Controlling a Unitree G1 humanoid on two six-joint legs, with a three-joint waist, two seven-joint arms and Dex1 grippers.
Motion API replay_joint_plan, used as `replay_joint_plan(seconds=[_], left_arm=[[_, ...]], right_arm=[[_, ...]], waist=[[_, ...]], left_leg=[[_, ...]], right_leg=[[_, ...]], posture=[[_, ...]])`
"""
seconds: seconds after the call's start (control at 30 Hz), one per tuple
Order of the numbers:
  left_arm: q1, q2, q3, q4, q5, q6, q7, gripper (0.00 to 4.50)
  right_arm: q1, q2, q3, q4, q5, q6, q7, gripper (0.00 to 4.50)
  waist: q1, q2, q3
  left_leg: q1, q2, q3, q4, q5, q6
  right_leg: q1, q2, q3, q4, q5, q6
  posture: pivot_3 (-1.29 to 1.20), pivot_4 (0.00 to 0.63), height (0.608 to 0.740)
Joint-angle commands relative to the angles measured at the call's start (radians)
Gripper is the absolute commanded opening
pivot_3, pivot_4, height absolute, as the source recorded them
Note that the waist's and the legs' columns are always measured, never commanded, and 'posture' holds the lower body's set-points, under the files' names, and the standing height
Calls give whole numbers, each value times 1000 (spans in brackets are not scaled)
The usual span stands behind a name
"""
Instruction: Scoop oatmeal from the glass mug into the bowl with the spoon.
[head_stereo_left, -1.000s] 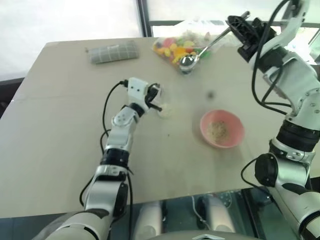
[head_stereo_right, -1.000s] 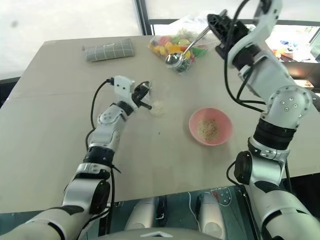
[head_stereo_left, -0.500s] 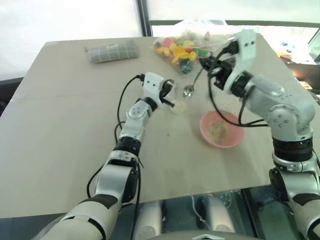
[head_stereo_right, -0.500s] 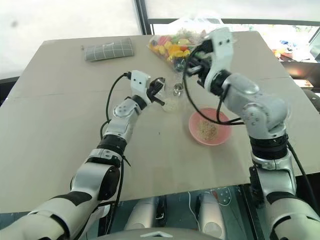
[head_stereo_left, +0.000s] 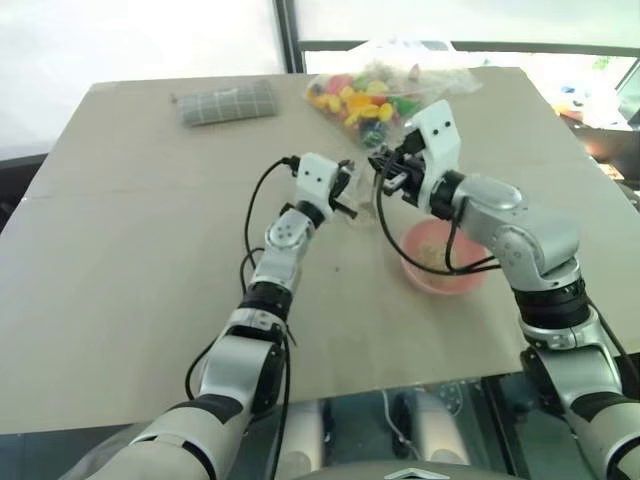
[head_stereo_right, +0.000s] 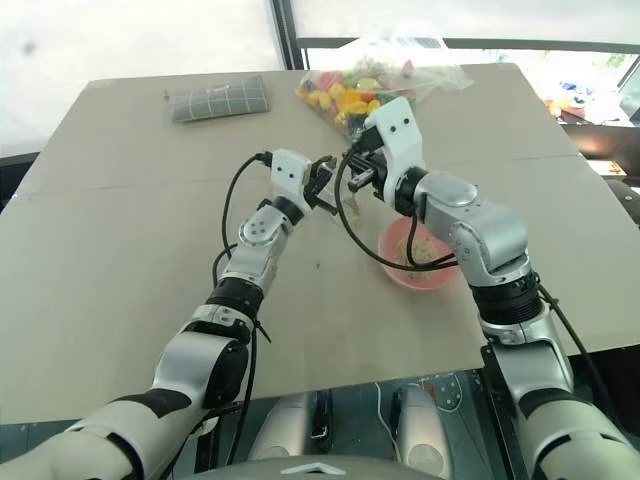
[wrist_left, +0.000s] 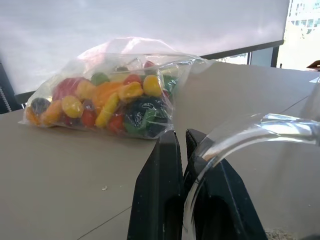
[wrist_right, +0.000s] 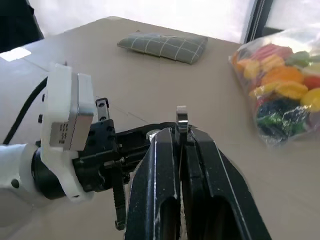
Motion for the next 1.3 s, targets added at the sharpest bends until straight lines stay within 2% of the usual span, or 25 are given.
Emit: replay_joint_plan(seconds=[0.03,0.23,0.47,0.83,1.3], left_arm=[[0,-9,-11,3,19,-39,22,129],[-2,-30,-15,23,13,-51,23,129],[-33,-50,-18,82,15,-74,18,129],[-95,-80,-34,174,28,-167,-26,129],[-144,-60,-64,226,71,-249,-78,129]], right_arm=[[-41,73,-204,28,114,146,-121,0],[-77,157,-485,41,252,282,-315,0],[-91,170,-677,25,398,330,-498,0],[-46,106,-771,-16,582,300,-662,0],[61,46,-758,-80,780,144,-786,0]], waist=[[2,0,0],[3,0,0],[8,0,0],[18,0,0],[23,0,0]], left_leg=[[0,0,0,0,0,0],[0,0,0,0,0,0],[0,-1,-1,0,-2,4],[0,-1,-1,0,-3,4],[0,-1,-1,0,-3,5]], right_leg=[[0,0,0,0,0,0],[0,0,0,0,0,0],[0,-1,0,1,0,0],[1,-1,0,1,0,0],[0,-1,0,0,0,0]], posture=[[0,150,718],[0,150,718],[0,150,718],[0,150,718],[0,150,718]])
